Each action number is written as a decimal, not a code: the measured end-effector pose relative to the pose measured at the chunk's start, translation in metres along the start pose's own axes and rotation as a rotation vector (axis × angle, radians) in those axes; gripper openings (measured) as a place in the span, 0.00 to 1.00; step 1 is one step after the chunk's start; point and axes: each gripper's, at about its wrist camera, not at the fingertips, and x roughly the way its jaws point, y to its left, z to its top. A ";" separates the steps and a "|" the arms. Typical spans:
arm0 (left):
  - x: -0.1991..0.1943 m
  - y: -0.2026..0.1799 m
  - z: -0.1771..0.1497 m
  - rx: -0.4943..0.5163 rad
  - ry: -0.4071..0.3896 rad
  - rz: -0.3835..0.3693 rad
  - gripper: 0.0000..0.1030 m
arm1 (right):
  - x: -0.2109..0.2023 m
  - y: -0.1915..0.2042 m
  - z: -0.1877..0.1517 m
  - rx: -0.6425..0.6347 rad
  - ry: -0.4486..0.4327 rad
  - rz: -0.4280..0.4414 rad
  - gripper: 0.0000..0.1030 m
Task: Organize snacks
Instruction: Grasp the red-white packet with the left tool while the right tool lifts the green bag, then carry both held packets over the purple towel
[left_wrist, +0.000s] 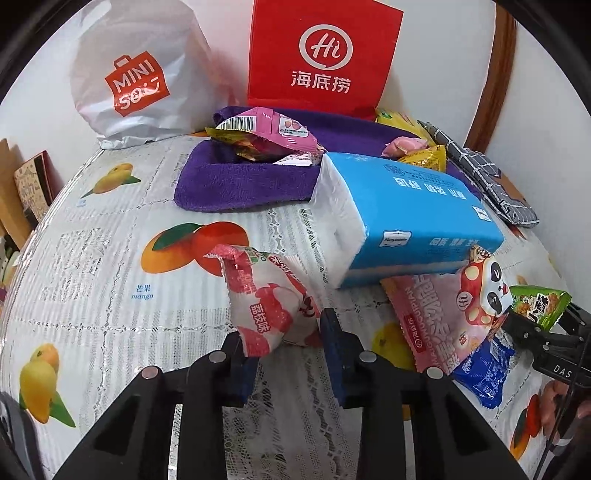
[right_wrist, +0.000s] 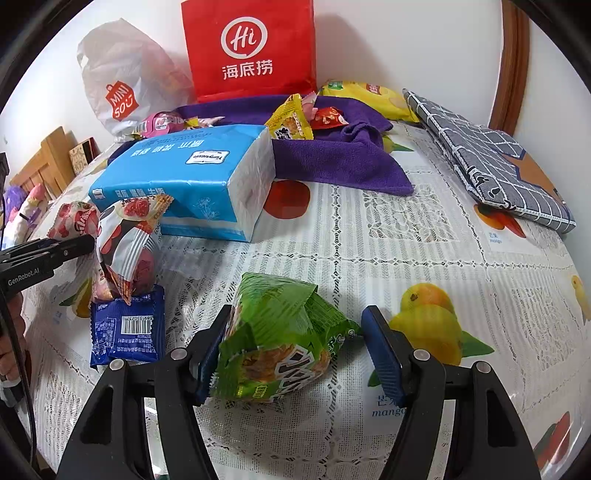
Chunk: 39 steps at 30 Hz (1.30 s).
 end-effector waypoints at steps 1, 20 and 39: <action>0.001 -0.001 0.000 0.004 0.001 0.005 0.29 | 0.000 -0.001 0.000 0.000 0.000 0.001 0.67; -0.015 0.011 0.001 -0.090 -0.003 -0.062 0.18 | -0.005 -0.012 0.000 0.063 -0.022 0.052 0.61; -0.067 -0.009 0.059 -0.049 -0.117 -0.073 0.18 | -0.051 -0.010 0.059 0.014 -0.127 0.011 0.47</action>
